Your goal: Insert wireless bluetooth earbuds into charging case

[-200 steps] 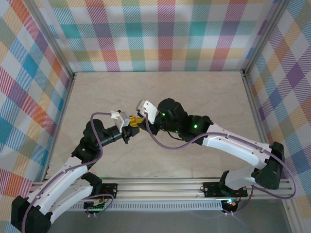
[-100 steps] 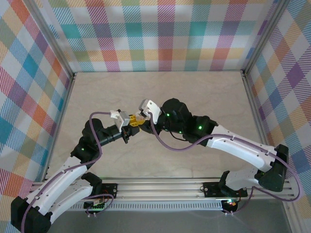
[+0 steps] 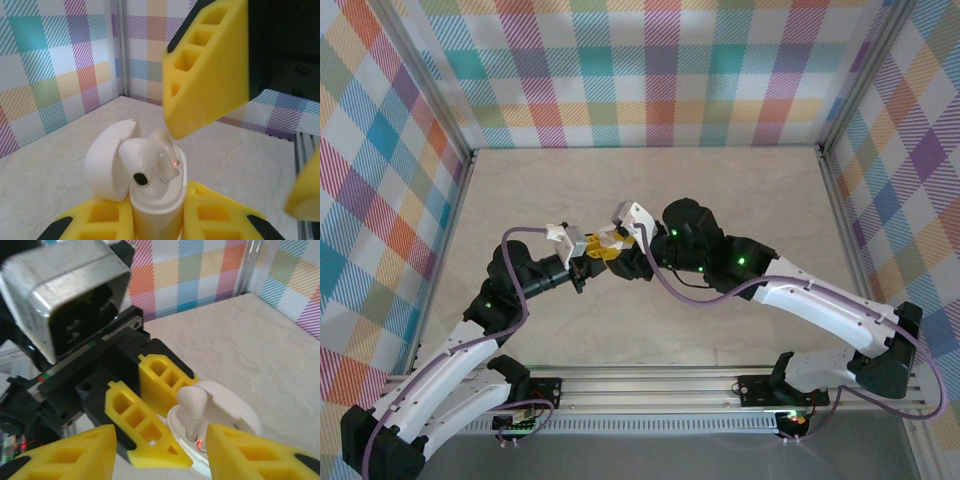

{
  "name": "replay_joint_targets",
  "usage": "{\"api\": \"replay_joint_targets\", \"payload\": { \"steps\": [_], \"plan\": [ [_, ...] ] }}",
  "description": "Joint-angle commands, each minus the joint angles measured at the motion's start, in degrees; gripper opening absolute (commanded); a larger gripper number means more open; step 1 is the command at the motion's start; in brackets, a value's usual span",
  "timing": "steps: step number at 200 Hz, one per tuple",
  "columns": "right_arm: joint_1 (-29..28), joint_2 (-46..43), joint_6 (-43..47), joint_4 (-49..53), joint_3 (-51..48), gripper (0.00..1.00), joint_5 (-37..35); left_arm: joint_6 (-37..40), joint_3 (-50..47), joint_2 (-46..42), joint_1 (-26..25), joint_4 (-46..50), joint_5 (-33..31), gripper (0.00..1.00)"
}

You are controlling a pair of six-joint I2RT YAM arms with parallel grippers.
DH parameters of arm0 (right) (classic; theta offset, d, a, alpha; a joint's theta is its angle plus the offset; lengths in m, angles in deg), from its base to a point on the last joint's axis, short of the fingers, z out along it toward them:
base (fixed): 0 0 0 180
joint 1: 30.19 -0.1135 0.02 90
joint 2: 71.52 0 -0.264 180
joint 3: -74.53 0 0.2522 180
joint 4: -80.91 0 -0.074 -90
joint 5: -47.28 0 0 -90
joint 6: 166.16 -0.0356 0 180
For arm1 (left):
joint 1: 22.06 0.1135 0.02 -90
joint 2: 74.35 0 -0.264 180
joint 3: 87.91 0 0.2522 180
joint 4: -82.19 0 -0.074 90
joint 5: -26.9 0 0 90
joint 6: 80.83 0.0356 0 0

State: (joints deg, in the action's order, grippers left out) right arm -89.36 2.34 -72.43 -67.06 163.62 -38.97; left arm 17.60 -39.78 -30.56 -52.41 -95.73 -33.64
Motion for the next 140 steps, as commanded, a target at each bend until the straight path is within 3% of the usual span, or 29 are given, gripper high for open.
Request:
{"api": "replay_joint_targets", "payload": {
  "steps": [1, 38, 103, 140],
  "plan": [
    [0.8, -0.6, -3.3, 2.2, 4.8, 0.50, 5.5, 0.5, 2.4, 0.1, -0.5, 0.7, 0.8, 0.00],
    [3.0, 2.9, -6.3, 9.3, 12.4, 0.48, 8.9, 0.5, 2.5, 0.1, -0.5, 1.0, 1.3, 0.00],
    [5.7, 11.8, -6.5, 22.0, 23.1, 0.27, 14.7, 1.0, 2.6, -0.2, -0.5, 2.7, 3.1, 0.00],
    [6.1, 12.9, -6.5, 22.8, 23.6, 0.27, 14.6, 1.2, 2.5, -0.2, -0.5, 3.0, 3.8, 0.00]
  ]
}}
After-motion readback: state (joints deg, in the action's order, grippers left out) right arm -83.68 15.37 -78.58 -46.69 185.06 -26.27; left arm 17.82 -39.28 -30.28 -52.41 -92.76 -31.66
